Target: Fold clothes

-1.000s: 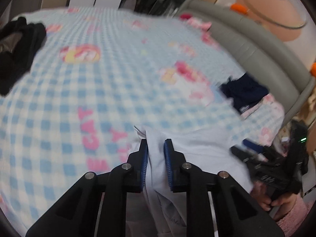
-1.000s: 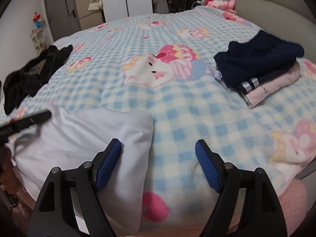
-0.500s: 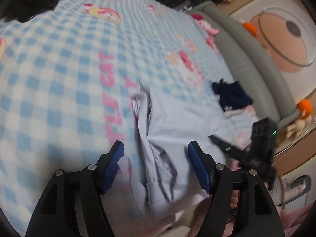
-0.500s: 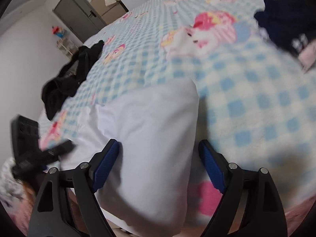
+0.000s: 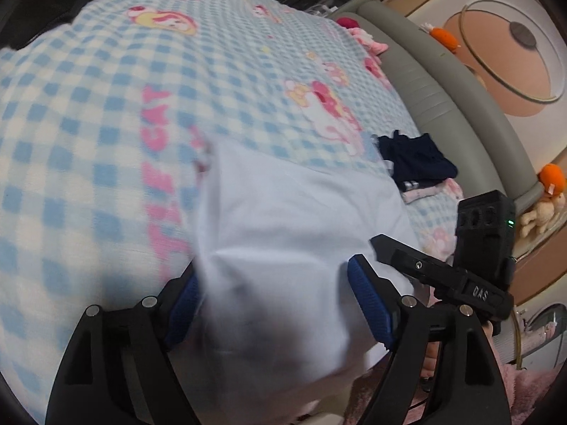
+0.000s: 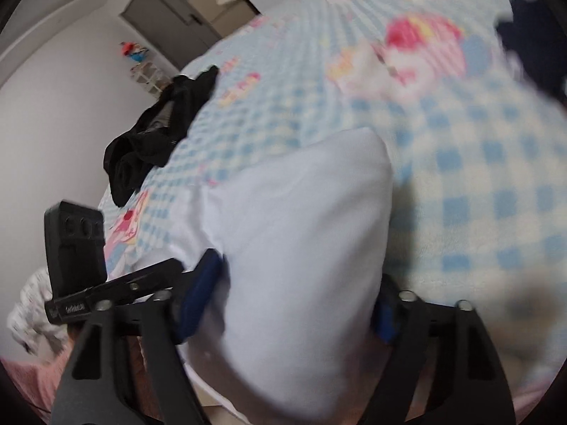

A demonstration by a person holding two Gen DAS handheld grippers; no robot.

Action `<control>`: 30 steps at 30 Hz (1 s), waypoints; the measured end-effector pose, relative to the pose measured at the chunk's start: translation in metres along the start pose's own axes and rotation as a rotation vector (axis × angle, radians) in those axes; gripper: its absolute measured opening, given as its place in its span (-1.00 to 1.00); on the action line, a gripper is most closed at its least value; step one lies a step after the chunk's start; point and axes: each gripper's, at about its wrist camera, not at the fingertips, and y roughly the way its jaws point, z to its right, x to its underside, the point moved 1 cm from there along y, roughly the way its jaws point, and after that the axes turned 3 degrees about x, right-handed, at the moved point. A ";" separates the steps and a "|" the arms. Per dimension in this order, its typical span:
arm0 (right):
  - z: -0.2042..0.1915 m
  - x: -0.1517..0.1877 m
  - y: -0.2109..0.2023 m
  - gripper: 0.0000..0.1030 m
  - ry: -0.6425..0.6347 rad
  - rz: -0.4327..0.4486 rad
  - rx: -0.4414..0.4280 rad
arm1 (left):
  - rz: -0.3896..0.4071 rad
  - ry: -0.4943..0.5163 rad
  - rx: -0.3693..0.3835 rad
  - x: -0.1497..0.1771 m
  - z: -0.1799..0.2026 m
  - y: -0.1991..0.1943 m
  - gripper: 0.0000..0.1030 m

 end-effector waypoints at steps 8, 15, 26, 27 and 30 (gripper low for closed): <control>0.029 0.007 0.019 0.74 0.110 -0.039 -0.107 | 0.011 0.004 -0.030 -0.001 -0.002 -0.003 0.23; -0.006 0.008 0.007 0.21 -0.027 0.030 0.011 | 0.003 0.017 -0.049 0.001 0.002 -0.001 0.23; 0.008 -0.009 -0.049 -0.19 0.014 0.164 0.054 | -0.037 0.076 0.056 -0.013 0.038 0.019 0.23; 0.015 -0.009 -0.052 -0.20 0.029 0.164 0.053 | -0.039 0.075 0.072 -0.014 0.041 0.022 0.23; 0.027 -0.008 -0.064 -0.20 0.051 0.191 0.079 | -0.059 0.090 0.132 -0.014 0.051 0.030 0.23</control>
